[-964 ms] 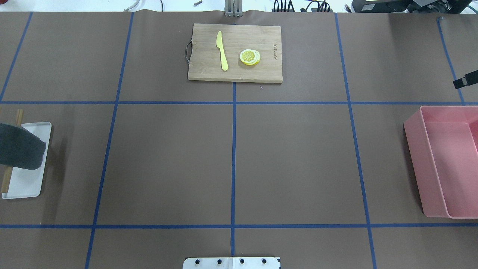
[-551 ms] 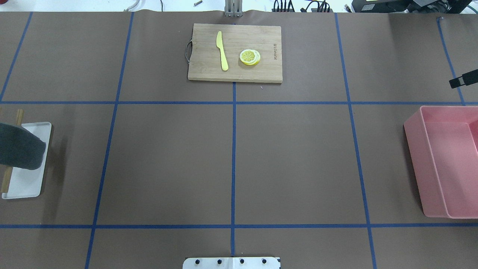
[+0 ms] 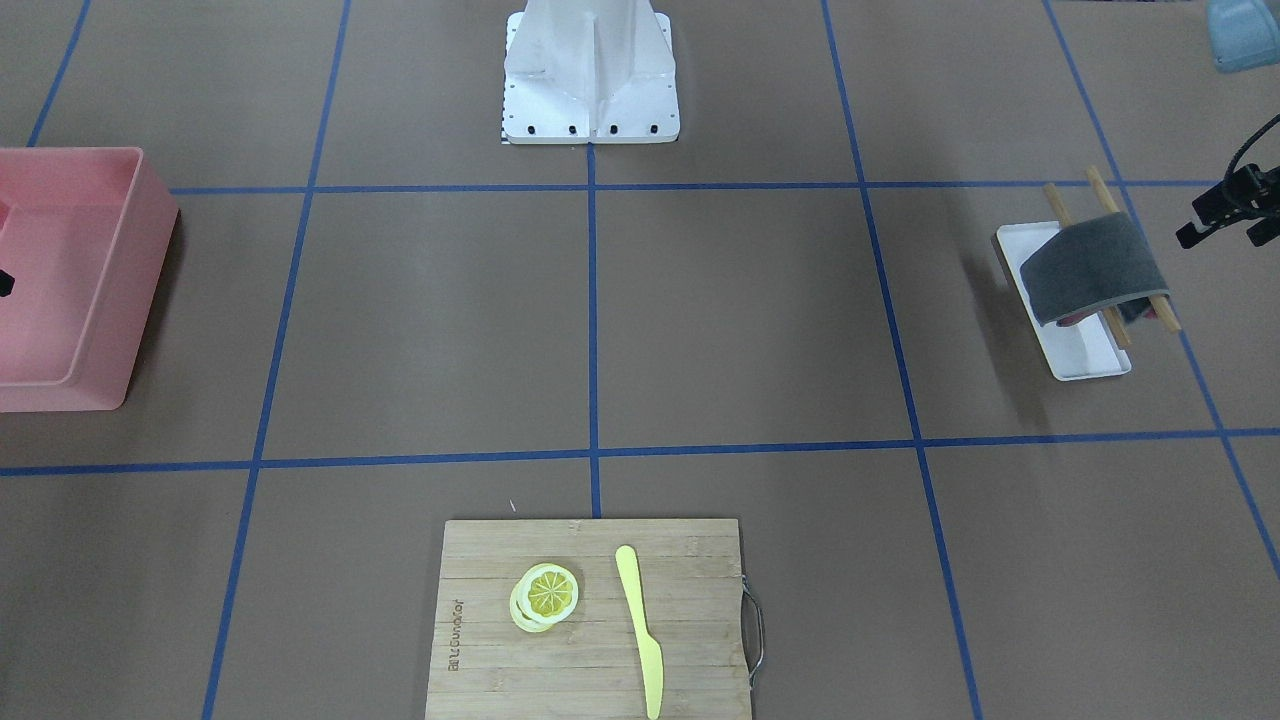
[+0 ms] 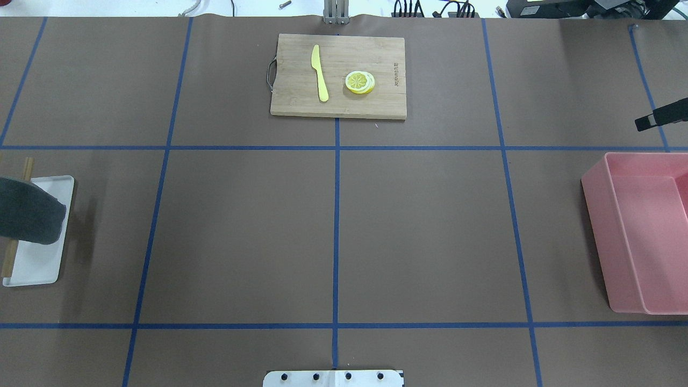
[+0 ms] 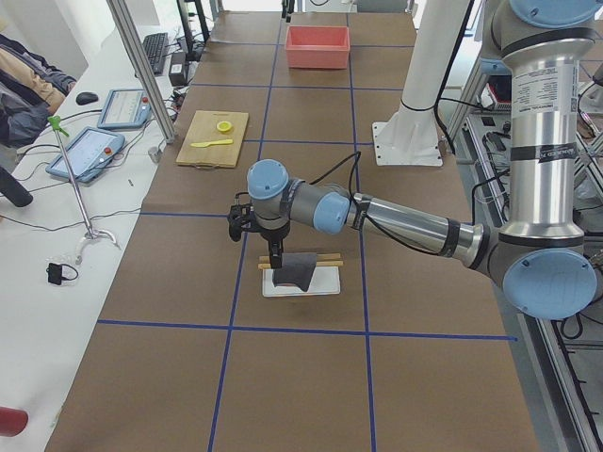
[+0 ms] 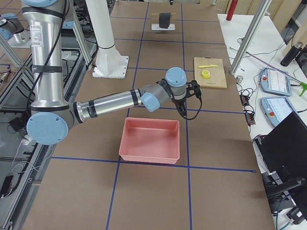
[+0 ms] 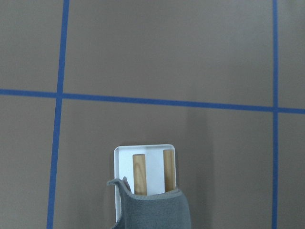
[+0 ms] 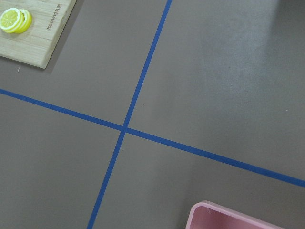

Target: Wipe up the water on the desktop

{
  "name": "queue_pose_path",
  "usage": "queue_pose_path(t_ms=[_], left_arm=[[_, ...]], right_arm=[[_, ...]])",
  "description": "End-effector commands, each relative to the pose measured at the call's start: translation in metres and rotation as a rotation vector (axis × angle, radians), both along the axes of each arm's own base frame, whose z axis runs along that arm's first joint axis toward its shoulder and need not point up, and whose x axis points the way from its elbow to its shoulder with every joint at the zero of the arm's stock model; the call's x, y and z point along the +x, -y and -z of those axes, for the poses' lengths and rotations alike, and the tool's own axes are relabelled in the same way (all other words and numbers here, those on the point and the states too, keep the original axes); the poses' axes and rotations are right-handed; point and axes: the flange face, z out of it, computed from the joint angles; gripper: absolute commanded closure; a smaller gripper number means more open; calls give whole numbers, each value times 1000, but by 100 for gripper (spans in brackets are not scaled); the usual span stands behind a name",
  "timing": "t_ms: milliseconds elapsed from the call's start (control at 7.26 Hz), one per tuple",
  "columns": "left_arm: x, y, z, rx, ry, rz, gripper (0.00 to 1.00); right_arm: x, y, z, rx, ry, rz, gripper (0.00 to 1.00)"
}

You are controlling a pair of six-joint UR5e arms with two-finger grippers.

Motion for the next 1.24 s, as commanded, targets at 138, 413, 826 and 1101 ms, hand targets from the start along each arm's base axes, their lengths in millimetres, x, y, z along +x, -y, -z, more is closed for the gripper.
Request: queue_pose_path(t_ms=[138, 413, 826, 1101], left_arm=[[17, 0, -33, -68, 13, -32, 2], [40, 0, -33, -108, 15, -34, 3], [46, 2, -50, -111, 13, -40, 6], [62, 6, -57, -128, 19, -65, 9]], right_arm=[[-4, 0, 0, -20, 3, -4, 0], [-4, 0, 0, -22, 4, -4, 0], [-4, -1, -1, -25, 6, -2, 0], [-9, -2, -5, -31, 2, 8, 0]])
